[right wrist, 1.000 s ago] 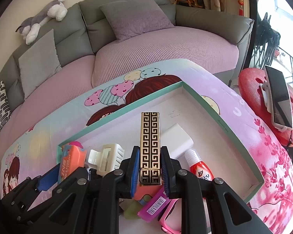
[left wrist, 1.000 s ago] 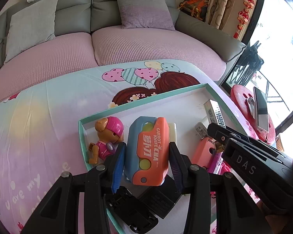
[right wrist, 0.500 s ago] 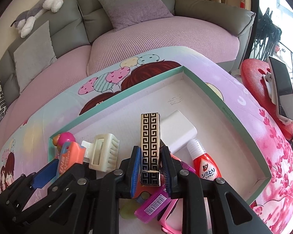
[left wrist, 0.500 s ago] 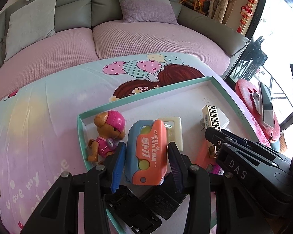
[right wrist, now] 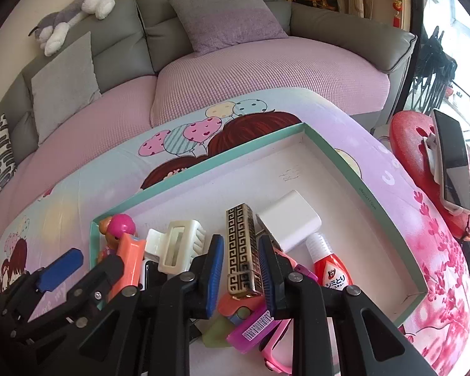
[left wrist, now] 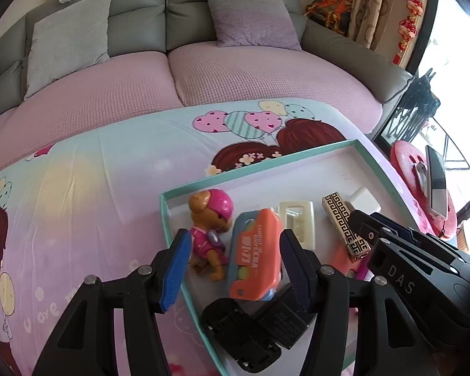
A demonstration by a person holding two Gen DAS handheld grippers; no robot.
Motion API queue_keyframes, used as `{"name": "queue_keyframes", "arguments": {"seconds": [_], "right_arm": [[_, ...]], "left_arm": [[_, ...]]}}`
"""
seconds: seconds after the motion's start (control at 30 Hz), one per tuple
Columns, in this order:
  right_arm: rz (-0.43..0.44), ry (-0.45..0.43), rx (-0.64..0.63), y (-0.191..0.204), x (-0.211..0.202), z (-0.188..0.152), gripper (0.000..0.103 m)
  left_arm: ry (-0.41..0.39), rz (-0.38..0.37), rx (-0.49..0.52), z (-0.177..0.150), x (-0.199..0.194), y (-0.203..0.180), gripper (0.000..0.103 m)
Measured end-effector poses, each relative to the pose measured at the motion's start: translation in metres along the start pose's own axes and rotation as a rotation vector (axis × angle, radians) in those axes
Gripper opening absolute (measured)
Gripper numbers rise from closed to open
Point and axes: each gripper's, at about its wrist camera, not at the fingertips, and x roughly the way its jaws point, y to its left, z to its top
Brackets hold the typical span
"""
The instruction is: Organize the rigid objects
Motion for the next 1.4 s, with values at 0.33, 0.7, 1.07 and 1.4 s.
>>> {"name": "queue_keyframes", "arguments": {"seconds": [0.33, 0.7, 1.07, 1.4], "right_arm": [[-0.027, 0.013, -0.041, 0.008, 0.009, -0.003, 0.068], [-0.018, 0.019, -0.089, 0.02, 0.006, -0.011, 0.1], [-0.029, 0.028, -0.169, 0.027, -0.009, -0.042, 0.102], [-0.01, 0.034, -0.202, 0.028, -0.026, -0.073, 0.102]], "left_arm": [[-0.008, 0.167, -0.145, -0.005, 0.003, 0.058, 0.092], [0.021, 0.199, -0.209, -0.024, 0.003, 0.08, 0.094], [-0.005, 0.181, -0.233, -0.049, -0.019, 0.077, 0.094], [0.014, 0.231, -0.204, -0.091, -0.032, 0.078, 0.094]]}}
